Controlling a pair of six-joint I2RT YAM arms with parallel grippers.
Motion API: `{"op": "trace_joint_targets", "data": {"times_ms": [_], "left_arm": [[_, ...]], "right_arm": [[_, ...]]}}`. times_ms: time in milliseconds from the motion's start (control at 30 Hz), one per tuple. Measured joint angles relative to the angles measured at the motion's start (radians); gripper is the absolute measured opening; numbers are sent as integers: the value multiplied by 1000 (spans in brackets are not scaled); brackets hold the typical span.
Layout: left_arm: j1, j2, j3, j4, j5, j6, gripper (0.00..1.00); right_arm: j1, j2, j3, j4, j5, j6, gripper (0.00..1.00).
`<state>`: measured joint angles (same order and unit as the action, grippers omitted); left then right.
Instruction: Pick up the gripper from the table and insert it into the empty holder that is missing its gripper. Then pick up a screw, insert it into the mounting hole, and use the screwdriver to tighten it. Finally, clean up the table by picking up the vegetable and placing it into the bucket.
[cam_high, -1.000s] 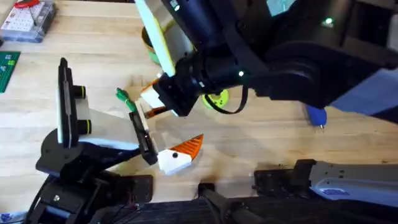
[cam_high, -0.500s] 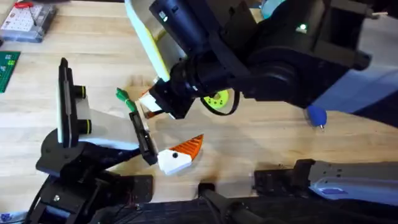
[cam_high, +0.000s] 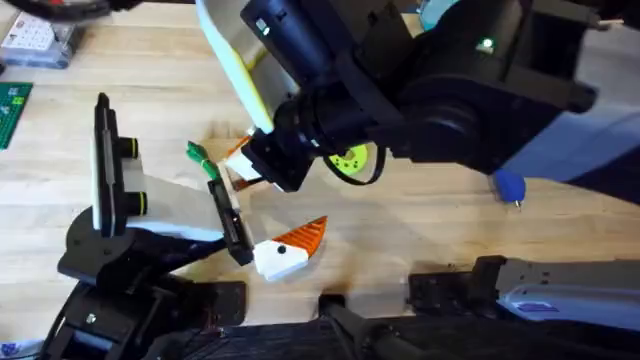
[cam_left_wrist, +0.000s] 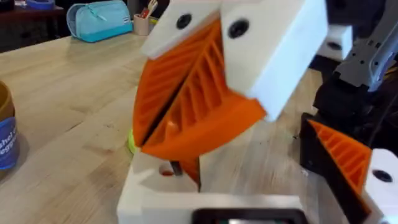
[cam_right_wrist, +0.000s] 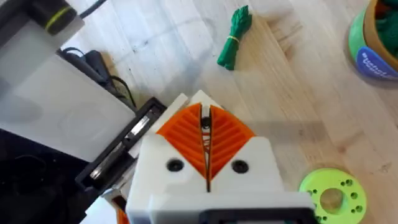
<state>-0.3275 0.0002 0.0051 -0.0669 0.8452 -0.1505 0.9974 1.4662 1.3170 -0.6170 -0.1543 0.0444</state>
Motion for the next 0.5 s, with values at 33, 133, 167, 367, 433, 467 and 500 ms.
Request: {"op": "trace_joint_targets", "data": {"times_ms": [33, 133, 167, 367, 433, 467, 500], "left_arm": [[0, 0, 0, 0, 0, 0, 990], [0, 0, 0, 0, 0, 0, 990], [0, 0, 0, 0, 0, 0, 990], [0, 0, 0, 0, 0, 0, 990], [0, 0, 0, 0, 0, 0, 990], [0, 0, 0, 0, 0, 0, 990], [0, 0, 0, 0, 0, 0, 990]], "right_arm": [[0, 0, 0, 0, 1, -1, 3], [-1, 0, 0, 1, 5, -8, 3], [-2, 0, 0, 2, 7, -9, 3], [-6, 0, 0, 12, 8, -19, 3], [-6, 0, 0, 11, 8, -20, 3], [-6, 0, 0, 11, 8, -20, 3], [-6, 0, 0, 10, 8, -20, 3]]}}
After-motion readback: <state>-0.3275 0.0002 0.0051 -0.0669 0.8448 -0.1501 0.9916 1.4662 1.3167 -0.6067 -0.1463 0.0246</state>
